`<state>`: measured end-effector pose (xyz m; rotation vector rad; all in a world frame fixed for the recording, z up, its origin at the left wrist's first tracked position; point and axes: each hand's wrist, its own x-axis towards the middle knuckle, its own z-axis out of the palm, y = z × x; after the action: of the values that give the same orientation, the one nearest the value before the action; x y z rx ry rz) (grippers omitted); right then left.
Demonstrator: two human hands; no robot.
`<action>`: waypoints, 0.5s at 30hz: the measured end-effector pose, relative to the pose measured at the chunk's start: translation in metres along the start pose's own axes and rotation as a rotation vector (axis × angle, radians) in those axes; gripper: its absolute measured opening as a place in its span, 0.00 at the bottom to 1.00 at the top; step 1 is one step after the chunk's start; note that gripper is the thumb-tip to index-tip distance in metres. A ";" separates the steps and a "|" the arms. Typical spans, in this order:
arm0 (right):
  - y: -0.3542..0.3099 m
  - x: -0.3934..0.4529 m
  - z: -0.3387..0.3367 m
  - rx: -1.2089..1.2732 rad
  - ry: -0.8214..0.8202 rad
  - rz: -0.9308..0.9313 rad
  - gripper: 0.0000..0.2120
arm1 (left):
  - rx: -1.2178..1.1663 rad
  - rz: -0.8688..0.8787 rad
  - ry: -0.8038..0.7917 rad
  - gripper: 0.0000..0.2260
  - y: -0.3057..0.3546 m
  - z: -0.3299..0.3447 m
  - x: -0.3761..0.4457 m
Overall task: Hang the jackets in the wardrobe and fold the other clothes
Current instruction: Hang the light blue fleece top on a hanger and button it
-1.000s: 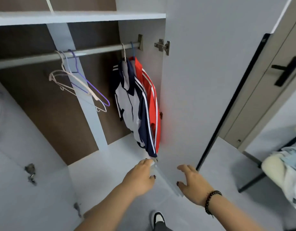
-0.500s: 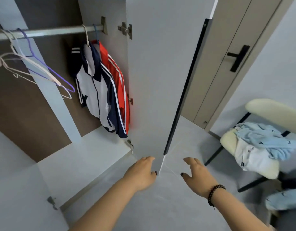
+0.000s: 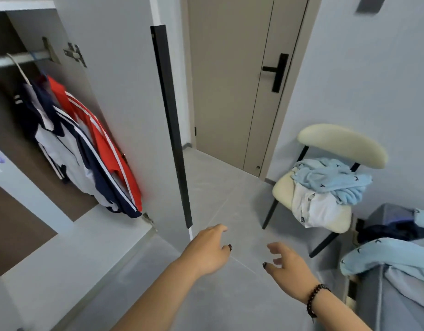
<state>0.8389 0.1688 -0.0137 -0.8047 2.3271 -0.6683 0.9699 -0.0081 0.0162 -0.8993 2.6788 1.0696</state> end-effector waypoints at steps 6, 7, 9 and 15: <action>0.052 0.016 -0.073 0.050 0.112 0.009 0.22 | -0.026 0.055 -0.019 0.23 0.071 0.040 0.055; 0.059 0.019 -0.084 0.060 0.134 0.014 0.22 | -0.028 0.066 -0.032 0.24 0.081 0.046 0.064; 0.073 0.026 -0.105 0.074 0.170 0.028 0.22 | -0.028 0.085 -0.057 0.24 0.101 0.056 0.083; 0.107 0.057 -0.152 0.137 0.227 0.085 0.24 | -0.029 0.167 -0.101 0.23 0.149 0.071 0.147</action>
<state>0.6609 0.2440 0.0072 -0.5913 2.4681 -0.9116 0.7580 0.0534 0.0047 -0.6169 2.6988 1.1565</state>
